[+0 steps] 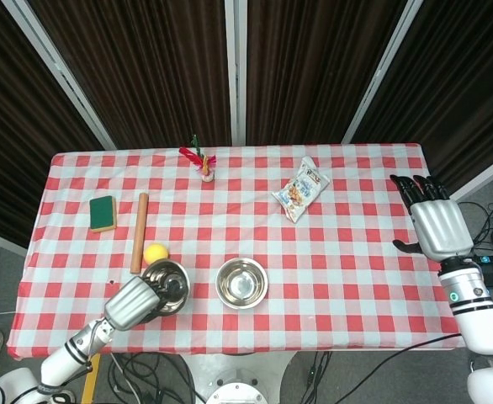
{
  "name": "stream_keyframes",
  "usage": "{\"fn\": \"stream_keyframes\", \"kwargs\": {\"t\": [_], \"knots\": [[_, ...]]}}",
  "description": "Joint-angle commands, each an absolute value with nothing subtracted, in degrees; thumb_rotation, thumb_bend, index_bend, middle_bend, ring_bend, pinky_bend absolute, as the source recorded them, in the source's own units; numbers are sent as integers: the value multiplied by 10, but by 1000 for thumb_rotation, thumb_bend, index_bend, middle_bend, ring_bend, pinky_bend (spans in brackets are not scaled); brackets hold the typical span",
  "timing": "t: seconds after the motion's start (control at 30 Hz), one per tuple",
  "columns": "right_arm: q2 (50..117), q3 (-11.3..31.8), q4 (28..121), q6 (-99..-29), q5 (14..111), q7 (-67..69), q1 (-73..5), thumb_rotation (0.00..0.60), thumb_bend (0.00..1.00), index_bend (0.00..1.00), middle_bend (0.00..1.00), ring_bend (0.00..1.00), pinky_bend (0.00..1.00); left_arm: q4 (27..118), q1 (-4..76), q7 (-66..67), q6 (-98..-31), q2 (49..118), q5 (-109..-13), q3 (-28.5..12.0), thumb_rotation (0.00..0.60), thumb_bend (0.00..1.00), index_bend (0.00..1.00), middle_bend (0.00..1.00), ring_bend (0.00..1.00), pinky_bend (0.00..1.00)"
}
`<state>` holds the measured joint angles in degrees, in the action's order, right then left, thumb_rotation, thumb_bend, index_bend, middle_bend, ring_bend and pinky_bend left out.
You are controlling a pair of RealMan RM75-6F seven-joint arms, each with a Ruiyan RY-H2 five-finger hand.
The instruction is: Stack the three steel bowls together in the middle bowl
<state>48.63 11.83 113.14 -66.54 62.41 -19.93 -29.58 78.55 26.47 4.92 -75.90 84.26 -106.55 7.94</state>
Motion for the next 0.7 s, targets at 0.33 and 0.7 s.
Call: {"fn": "stream_keyframes", "kwargs": {"t": [0.33,0.7], "knots": [[455,150,1135,-718,641,-115,-263,600,3,19,110,69,81,911,380,144,-612,874,-1009,-24,600,368,735,764,679,751],[418,165,1109,-715,643,-34,-240,600,7,12,110,70,81,847,419,149,-582,957,-980,-43,600,369,735,764,679,751]]}}
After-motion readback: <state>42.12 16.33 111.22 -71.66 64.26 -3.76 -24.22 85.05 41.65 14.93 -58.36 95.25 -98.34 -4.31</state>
